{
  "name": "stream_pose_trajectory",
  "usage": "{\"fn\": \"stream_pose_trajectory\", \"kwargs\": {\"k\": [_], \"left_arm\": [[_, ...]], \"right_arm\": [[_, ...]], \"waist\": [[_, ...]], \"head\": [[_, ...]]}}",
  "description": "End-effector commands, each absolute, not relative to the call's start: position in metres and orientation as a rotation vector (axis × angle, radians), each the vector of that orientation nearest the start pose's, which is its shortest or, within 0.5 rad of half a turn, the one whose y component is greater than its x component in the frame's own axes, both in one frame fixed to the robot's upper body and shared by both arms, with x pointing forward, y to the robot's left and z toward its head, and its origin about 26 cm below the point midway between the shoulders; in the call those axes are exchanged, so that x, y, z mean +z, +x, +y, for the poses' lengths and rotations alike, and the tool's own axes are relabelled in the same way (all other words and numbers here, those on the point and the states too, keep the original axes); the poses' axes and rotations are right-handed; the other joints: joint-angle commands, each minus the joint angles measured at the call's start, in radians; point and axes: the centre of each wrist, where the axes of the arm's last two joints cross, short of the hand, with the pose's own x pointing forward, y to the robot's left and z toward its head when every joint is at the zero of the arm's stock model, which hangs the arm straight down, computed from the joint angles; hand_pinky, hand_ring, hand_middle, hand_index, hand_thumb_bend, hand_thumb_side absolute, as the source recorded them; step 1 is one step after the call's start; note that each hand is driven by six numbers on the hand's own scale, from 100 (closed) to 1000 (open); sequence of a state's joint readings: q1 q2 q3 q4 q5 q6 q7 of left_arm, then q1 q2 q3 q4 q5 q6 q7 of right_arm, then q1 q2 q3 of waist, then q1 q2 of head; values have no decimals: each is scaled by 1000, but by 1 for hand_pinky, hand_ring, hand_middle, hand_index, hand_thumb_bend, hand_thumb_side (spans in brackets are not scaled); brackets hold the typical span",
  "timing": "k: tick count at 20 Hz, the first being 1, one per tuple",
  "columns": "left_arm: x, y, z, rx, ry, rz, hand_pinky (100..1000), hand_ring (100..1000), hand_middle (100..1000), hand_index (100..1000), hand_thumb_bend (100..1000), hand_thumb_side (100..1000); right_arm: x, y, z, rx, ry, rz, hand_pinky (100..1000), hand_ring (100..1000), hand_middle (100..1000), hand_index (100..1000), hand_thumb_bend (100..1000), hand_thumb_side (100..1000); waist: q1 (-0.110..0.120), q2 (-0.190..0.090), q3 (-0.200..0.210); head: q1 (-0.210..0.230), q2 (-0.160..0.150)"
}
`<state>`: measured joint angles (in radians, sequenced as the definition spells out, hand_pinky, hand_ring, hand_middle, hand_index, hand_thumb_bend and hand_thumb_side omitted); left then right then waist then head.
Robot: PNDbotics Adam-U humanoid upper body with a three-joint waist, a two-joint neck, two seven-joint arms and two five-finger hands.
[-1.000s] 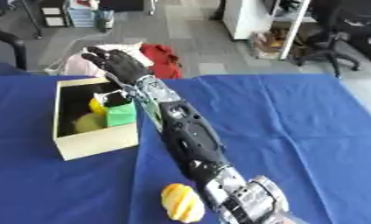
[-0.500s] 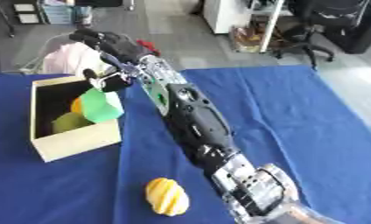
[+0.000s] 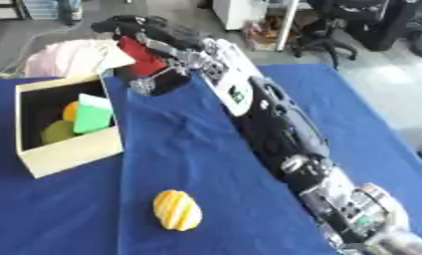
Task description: Pick up objects on the table and place them in the box.
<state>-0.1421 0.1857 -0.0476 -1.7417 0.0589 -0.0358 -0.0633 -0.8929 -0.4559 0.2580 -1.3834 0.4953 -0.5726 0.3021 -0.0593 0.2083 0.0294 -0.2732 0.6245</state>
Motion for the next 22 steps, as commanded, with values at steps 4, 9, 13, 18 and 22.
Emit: {"fn": "stream_pose_trajectory", "kwargs": {"k": [4,9,13,18,22], "left_arm": [[84,305,265,-235,42,-1913,910,730,757,800,100,727],[83,303,271,-218,74,-1907,910,730,757,800,100,726],[82,303,270,-221,72,-1904,910,730,757,800,100,726],[82,304,269,-223,68,-1905,910,730,757,800,100,725],[82,304,269,-224,65,-1907,910,730,757,800,100,725]], "right_arm": [[252,389,-233,-2122,444,2581,896,811,875,1000,100,201],[220,370,-241,-2327,302,2490,890,808,864,1000,100,330],[197,366,-238,-2478,259,2364,905,823,872,1000,100,304],[166,373,-229,-2629,294,2135,925,845,883,1000,100,230],[145,381,-226,-2680,355,2028,929,851,886,1000,100,281]], "waist": [[-14,-35,-16],[-16,-38,-23],[-11,-40,-26],[-4,-41,-23],[3,-37,-20]], "head": [[13,12],[13,16],[14,17],[12,14],[11,13]]}}
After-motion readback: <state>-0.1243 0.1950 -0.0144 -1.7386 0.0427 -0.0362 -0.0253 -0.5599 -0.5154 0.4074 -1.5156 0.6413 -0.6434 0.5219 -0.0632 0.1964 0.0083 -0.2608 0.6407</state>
